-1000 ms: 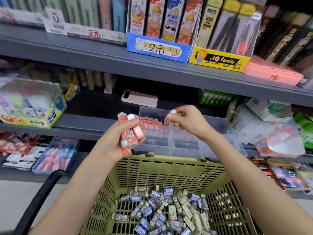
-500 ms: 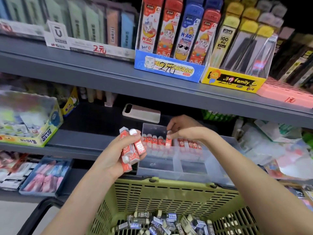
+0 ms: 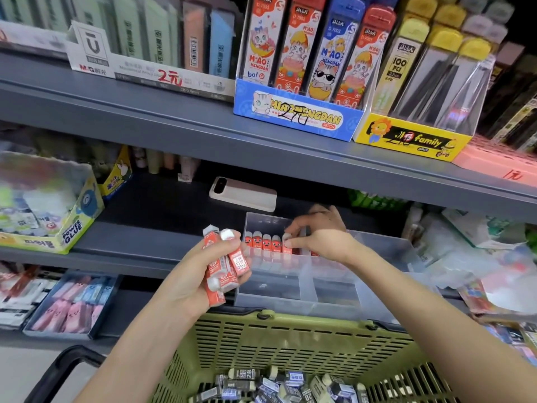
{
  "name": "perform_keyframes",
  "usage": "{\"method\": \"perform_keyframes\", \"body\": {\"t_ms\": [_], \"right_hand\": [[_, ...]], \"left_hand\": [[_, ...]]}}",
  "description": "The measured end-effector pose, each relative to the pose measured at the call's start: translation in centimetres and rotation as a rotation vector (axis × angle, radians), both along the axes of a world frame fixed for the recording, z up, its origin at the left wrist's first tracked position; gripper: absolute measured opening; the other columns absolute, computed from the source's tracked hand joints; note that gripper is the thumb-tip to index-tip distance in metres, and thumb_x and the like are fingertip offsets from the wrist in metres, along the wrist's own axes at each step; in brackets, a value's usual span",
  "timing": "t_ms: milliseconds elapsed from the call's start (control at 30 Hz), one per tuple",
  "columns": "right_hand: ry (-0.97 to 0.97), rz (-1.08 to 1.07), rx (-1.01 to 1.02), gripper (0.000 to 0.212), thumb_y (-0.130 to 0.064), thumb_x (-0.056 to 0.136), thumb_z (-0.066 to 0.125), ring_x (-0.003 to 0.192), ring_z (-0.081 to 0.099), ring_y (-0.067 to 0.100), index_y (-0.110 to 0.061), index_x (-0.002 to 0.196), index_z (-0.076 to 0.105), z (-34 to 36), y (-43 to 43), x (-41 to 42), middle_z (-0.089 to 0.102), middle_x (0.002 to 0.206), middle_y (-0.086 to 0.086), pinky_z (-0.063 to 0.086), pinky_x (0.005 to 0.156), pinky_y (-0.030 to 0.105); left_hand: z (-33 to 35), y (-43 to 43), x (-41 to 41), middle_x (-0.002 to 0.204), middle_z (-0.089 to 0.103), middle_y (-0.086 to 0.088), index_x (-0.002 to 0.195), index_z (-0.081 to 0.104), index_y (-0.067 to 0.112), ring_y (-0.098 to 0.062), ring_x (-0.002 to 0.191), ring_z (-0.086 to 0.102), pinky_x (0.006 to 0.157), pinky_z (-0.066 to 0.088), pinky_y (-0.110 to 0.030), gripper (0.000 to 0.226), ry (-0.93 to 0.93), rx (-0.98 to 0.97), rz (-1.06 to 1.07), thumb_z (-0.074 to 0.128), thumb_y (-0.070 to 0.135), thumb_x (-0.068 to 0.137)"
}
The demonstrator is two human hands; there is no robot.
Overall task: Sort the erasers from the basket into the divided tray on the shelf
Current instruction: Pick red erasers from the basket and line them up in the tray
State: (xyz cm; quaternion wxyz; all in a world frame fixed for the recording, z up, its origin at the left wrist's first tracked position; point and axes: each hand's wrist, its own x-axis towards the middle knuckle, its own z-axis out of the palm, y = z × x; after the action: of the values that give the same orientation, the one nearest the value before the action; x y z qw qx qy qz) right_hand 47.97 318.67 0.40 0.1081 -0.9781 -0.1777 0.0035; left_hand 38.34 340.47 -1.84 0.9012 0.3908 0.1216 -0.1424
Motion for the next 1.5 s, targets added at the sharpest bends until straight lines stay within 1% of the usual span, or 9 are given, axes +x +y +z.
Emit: {"method": "perform_keyframes", "body": {"t_ms": [333, 400, 500, 633, 767, 933, 1000, 1200, 1500], "right_hand": [[-0.182, 0.032, -0.276, 0.024, -0.046, 0.085, 0.056, 0.105, 0.046, 0.013, -0.040, 0.106, 0.067, 0.6, 1.7, -1.4, 0.069, 0.093, -0.016, 0.014, 0.085, 0.028], [-0.222, 0.036, 0.068, 0.022, -0.046, 0.087, 0.056, 0.095, 0.048, 0.008, -0.037, 0.102, 0.070, 1.3, 2.3, -3.5, 0.070, 0.089, -0.017, 0.022, 0.089, 0.028], [0.118, 0.165, 0.680, 0.022, -0.037, 0.085, 0.063, 0.073, 0.047, -0.001, -0.037, 0.107, 0.064, 3.0, 3.8, -6.8, 0.063, 0.074, -0.024, 0.037, 0.076, 0.016], [0.241, 0.244, 0.590, 0.039, -0.024, 0.083, 0.069, 0.077, 0.046, 0.006, -0.023, 0.121, 0.060, 4.2, 4.9, -8.8, 0.055, 0.078, -0.013, 0.041, 0.079, 0.024], [0.255, 0.212, 0.621, 0.029, -0.015, 0.081, 0.072, 0.070, 0.045, 0.000, -0.023, 0.107, 0.064, 4.6, 4.4, -9.3, 0.056, 0.078, -0.014, 0.038, 0.067, 0.012], [0.481, 0.068, 1.059, 0.031, 0.005, 0.072, 0.073, 0.065, 0.057, 0.008, -0.012, 0.096, 0.063, 4.6, 3.1, -9.1, 0.066, 0.075, -0.002, 0.049, 0.063, 0.017], [0.379, -0.082, 1.200, 0.030, 0.011, 0.073, 0.069, 0.065, 0.061, 0.009, -0.012, 0.091, 0.062, 4.7, 1.8, -7.6, 0.066, 0.071, 0.000, 0.049, 0.062, 0.019], [0.052, -0.238, 0.679, 0.023, -0.003, 0.077, 0.070, 0.088, 0.061, 0.023, -0.021, 0.090, 0.062, 2.3, 0.2, -3.2, 0.065, 0.081, -0.002, 0.050, 0.083, 0.037], [-0.063, -0.118, 0.032, 0.020, -0.035, 0.080, 0.066, 0.101, 0.049, 0.016, -0.029, 0.099, 0.069, 0.7, 0.7, -1.5, 0.069, 0.095, -0.011, 0.025, 0.078, 0.021]], "left_hand": [[0.6, -0.3, -0.1, 0.075, 0.073, -0.009, 0.067, 0.077, 0.017, -0.021, 0.064, 0.071, 0.051, 0.056, -0.032, 0.016, -0.026, 0.039, -0.015, 0.076, 0.016, 0.052], [0.8, -0.4, -0.3, 0.076, 0.073, -0.009, 0.068, 0.078, 0.017, -0.022, 0.065, 0.072, 0.052, 0.056, -0.033, 0.016, -0.041, 0.048, -0.030, 0.077, 0.019, 0.052], [1.0, -0.6, -0.4, 0.081, 0.073, -0.011, 0.074, 0.077, 0.016, -0.024, 0.069, 0.072, 0.052, 0.055, -0.032, 0.027, -0.057, 0.084, -0.074, 0.081, 0.024, 0.049], [1.6, -0.9, -0.6, 0.079, 0.072, -0.011, 0.073, 0.077, 0.018, -0.022, 0.066, 0.071, 0.051, 0.054, -0.030, 0.026, -0.093, 0.129, -0.183, 0.080, 0.031, 0.050], [1.8, -1.2, -0.7, 0.077, 0.072, -0.011, 0.078, 0.077, 0.013, -0.021, 0.065, 0.070, 0.055, 0.056, -0.035, 0.033, -0.092, 0.162, -0.205, 0.079, 0.033, 0.052], [2.3, -2.1, -1.0, 0.087, 0.074, -0.014, 0.098, 0.071, 0.007, -0.025, 0.073, 0.072, 0.058, 0.058, -0.038, 0.055, -0.067, 0.152, -0.192, 0.079, 0.036, 0.052], [2.4, -2.1, -1.0, 0.083, 0.074, -0.010, 0.094, 0.071, 0.007, -0.025, 0.071, 0.072, 0.054, 0.057, -0.033, 0.056, -0.058, 0.148, -0.146, 0.079, 0.039, 0.049], [1.4, -1.0, -1.0, 0.085, 0.074, -0.013, 0.084, 0.075, 0.011, -0.026, 0.070, 0.072, 0.052, 0.056, -0.032, 0.046, -0.067, 0.164, -0.023, 0.079, 0.039, 0.047], [1.0, -0.5, -1.1, 0.083, 0.074, -0.012, 0.075, 0.077, 0.016, -0.024, 0.068, 0.072, 0.052, 0.056, -0.031, 0.032, -0.074, 0.134, -0.006, 0.078, 0.036, 0.051]]}}
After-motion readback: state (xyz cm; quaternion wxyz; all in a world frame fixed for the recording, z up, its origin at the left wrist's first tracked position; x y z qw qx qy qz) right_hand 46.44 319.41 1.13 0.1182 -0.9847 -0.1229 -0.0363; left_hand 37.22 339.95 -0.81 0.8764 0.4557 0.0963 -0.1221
